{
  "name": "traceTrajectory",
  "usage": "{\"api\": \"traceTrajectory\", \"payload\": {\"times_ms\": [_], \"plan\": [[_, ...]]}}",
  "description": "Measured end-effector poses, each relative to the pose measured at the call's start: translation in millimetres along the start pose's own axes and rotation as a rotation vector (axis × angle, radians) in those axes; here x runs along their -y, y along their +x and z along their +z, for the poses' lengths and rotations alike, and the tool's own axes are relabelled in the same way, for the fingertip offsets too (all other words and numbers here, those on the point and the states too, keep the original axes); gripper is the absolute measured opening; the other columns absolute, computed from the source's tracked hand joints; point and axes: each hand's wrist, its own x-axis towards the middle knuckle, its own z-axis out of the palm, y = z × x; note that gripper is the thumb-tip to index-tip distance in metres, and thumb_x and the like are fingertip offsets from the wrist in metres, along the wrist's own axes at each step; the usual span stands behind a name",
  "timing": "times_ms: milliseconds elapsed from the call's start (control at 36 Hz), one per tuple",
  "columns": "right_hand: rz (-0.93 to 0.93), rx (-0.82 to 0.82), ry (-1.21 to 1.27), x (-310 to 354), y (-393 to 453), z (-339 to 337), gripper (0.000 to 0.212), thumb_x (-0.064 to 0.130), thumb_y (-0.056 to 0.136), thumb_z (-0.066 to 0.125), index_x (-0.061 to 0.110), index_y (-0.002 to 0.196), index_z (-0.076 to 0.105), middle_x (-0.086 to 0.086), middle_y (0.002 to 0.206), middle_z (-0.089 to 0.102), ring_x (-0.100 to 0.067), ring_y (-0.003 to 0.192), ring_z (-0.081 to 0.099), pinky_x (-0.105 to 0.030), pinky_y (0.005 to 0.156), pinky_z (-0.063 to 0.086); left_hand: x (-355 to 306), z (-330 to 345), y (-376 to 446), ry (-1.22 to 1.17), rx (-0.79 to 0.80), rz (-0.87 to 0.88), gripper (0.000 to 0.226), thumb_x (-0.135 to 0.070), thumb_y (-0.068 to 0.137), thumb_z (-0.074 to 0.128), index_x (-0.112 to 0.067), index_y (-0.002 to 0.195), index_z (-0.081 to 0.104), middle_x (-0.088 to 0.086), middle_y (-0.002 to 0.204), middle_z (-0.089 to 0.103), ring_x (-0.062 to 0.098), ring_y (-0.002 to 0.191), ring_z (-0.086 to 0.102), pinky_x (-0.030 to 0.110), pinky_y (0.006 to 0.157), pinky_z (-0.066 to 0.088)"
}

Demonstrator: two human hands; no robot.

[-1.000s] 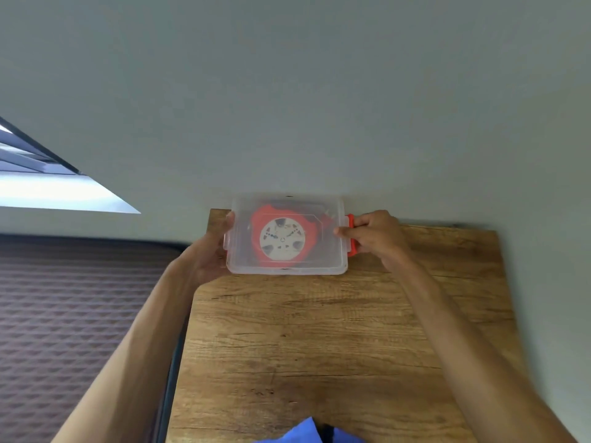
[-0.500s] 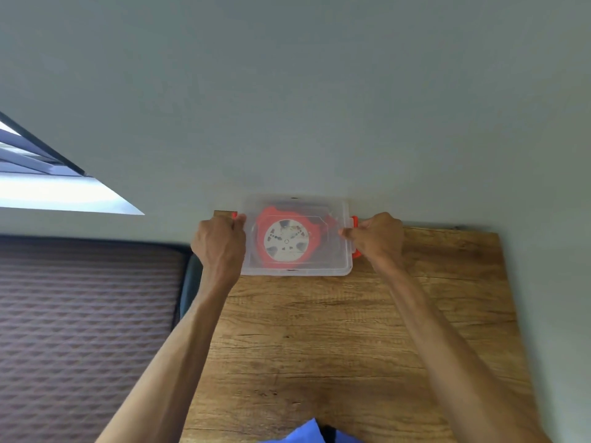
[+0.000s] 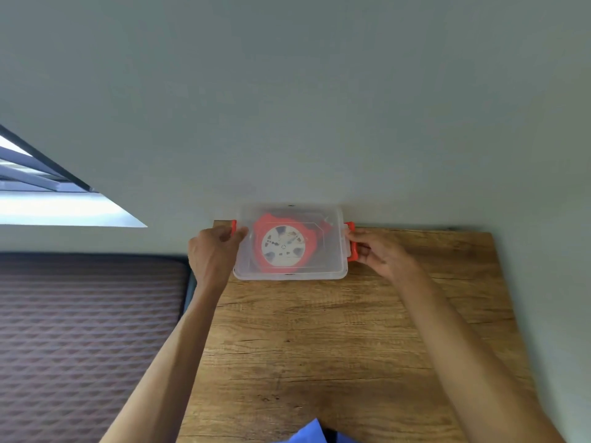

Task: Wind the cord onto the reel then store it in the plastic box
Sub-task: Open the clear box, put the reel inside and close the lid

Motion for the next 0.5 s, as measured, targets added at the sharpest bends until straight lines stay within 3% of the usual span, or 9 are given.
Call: {"api": "traceTrajectory", "payload": {"times_ms": [111,194,250,306,361,417,500], "plan": [[-0.054,-0.073,-0.145,3.7,1.8,3.7,0.026,0.011,0.084,0.084,0.005,0.109,0.077,-0.012,0.105,0.083,-0.022,0.089,0.083,-0.036,0.069,0.067,11.5,-1.5,-4.5,-0.031,0.050,0.047,0.039,-0.041,0.093,0.086,-0.013,0.120,0.085,0.003,0.101,0.085,0.003,0.073,0.068,0.008,0.068,0.037],[-0.236,-0.298,-0.459,3.5,3.3,12.2,0.006,0.009,0.092,0.078,0.005,0.089,0.080,-0.011,0.088,0.082,-0.024,0.076,0.080,-0.036,0.071,0.067,12.6,1.5,-7.9,-0.037,0.034,0.054,0.041,-0.044,0.092,0.086,-0.014,0.119,0.086,0.005,0.100,0.086,-0.003,0.068,0.063,0.010,0.066,0.039],[-0.398,-0.455,-0.718,0.4,2.5,21.0,0.030,0.018,0.091,0.075,0.008,0.063,0.070,-0.002,0.058,0.066,-0.013,0.049,0.060,-0.025,0.049,0.051,11.3,2.5,-7.9,-0.037,0.010,0.036,0.038,-0.044,0.092,0.086,-0.015,0.116,0.086,0.004,0.092,0.085,0.002,0.067,0.064,0.018,0.063,0.043],[-0.448,-0.486,-0.743,-5.7,-0.7,26.8,0.048,0.031,0.090,0.079,0.017,0.051,0.055,0.006,0.045,0.046,-0.007,0.037,0.039,-0.024,0.042,0.032,9.4,2.1,-6.9,-0.035,-0.001,0.014,0.034,-0.045,0.091,0.086,-0.015,0.109,0.088,-0.002,0.076,0.077,0.010,0.065,0.064,0.023,0.064,0.043],[-0.432,-0.484,-0.756,-7.6,-3.8,30.7,0.048,0.043,0.084,0.087,0.022,0.053,0.057,0.009,0.049,0.056,-0.003,0.037,0.047,-0.020,0.039,0.036,8.7,1.5,-5.6,-0.034,0.003,0.018,0.030,-0.044,0.091,0.087,-0.015,0.102,0.089,-0.009,0.067,0.068,0.013,0.065,0.064,0.025,0.062,0.043],[-0.420,-0.492,-0.810,-6.4,-7.6,34.7,0.034,0.039,0.081,0.091,0.020,0.062,0.070,0.003,0.063,0.074,-0.004,0.048,0.066,-0.019,0.044,0.052,8.5,1.3,-5.1,-0.037,0.015,0.029,0.028,-0.043,0.090,0.087,-0.015,0.096,0.089,-0.011,0.064,0.066,0.015,0.064,0.066,0.021,0.060,0.043],[-0.485,-0.575,-1.035,-2.3,-10.3,44.3,0.023,0.026,0.086,0.086,0.011,0.072,0.075,-0.004,0.066,0.075,-0.019,0.060,0.074,-0.033,0.058,0.063,9.1,2.4,-5.1,-0.045,0.019,0.023,0.027,-0.043,0.090,0.087,-0.017,0.097,0.089,-0.013,0.064,0.067,0.007,0.062,0.065,0.017,0.059,0.040]]}}
